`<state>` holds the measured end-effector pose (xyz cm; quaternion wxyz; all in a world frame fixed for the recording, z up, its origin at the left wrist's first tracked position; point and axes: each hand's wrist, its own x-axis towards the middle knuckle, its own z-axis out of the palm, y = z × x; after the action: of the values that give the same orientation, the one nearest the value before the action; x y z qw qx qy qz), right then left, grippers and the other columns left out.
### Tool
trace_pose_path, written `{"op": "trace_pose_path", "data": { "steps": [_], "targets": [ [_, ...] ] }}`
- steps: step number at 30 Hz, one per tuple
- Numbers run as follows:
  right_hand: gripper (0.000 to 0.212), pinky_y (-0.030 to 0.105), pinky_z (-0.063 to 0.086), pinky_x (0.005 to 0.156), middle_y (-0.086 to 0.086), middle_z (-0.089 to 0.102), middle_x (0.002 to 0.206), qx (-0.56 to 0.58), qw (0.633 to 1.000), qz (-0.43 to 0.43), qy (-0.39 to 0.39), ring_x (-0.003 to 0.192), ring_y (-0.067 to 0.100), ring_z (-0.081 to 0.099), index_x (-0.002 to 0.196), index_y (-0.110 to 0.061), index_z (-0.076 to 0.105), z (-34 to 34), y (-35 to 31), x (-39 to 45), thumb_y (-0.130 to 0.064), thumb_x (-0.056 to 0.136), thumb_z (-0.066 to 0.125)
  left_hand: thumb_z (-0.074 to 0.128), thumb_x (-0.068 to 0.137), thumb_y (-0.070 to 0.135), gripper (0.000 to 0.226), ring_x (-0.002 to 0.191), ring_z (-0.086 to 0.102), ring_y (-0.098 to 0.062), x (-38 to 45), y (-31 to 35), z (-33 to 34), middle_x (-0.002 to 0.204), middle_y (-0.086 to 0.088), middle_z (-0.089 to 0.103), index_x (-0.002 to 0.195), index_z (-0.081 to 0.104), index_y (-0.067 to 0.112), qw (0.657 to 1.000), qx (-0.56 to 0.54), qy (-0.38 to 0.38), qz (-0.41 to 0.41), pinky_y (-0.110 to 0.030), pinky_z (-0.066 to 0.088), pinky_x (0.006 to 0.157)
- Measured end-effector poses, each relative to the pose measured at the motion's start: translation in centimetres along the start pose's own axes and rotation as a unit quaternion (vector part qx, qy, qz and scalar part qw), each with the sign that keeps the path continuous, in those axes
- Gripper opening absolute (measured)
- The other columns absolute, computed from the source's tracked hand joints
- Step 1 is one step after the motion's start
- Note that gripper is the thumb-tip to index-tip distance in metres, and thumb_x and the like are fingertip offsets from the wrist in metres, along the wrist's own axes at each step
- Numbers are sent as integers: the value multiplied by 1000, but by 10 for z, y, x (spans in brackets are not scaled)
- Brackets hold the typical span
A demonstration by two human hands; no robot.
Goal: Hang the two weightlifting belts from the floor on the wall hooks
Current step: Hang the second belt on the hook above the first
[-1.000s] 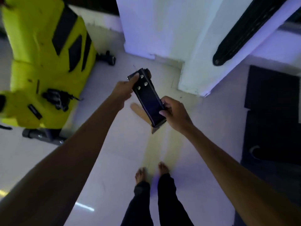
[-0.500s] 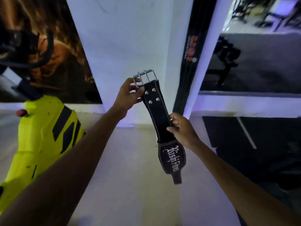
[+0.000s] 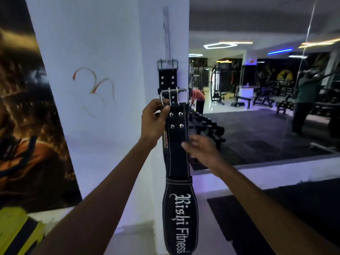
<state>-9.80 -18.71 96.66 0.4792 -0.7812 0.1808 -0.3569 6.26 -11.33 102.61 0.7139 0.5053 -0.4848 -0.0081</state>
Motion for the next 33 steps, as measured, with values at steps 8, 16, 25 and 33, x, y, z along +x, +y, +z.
{"op": "trace_pose_path", "data": {
  "steps": [8, 16, 25, 33],
  "targets": [
    [6, 10, 49, 47, 4, 69, 76, 70, 994, -79, 37, 53, -5, 67, 89, -4, 66, -92, -90, 68, -10, 92, 66, 63, 96, 8, 15, 87, 67, -10, 47, 51, 61, 95, 4, 72, 104, 71, 17, 991, 81, 3, 105, -35, 57, 84],
    [24, 45, 57, 89, 24, 72, 104, 50, 991, -107, 69, 94, 33, 71, 105, 5, 65, -74, -61, 78, -6, 85, 73, 62, 94, 6, 16, 89, 67, -13, 86, 83, 63, 92, 3, 72, 100, 71, 19, 983, 108, 51, 138, -28, 54, 76],
    [36, 32, 59, 84, -2, 73, 102, 47, 989, -90, 104, 91, 13, 72, 113, -27, 63, -41, 33, 54, -12, 83, 76, 63, 89, 17, 17, 91, 70, -26, 124, 83, 59, 95, -5, 75, 88, 72, 32, 992, 55, 75, 87, -58, 59, 87],
    [20, 29, 56, 78, 14, 75, 91, 69, 990, -90, 84, 82, 14, 71, 100, 1, 69, -59, 36, 70, -8, 84, 76, 64, 91, 16, 15, 92, 70, -24, 146, 100, 67, 90, -1, 73, 90, 71, 30, 988, 46, 91, 113, -56, 59, 87]
  ]
}}
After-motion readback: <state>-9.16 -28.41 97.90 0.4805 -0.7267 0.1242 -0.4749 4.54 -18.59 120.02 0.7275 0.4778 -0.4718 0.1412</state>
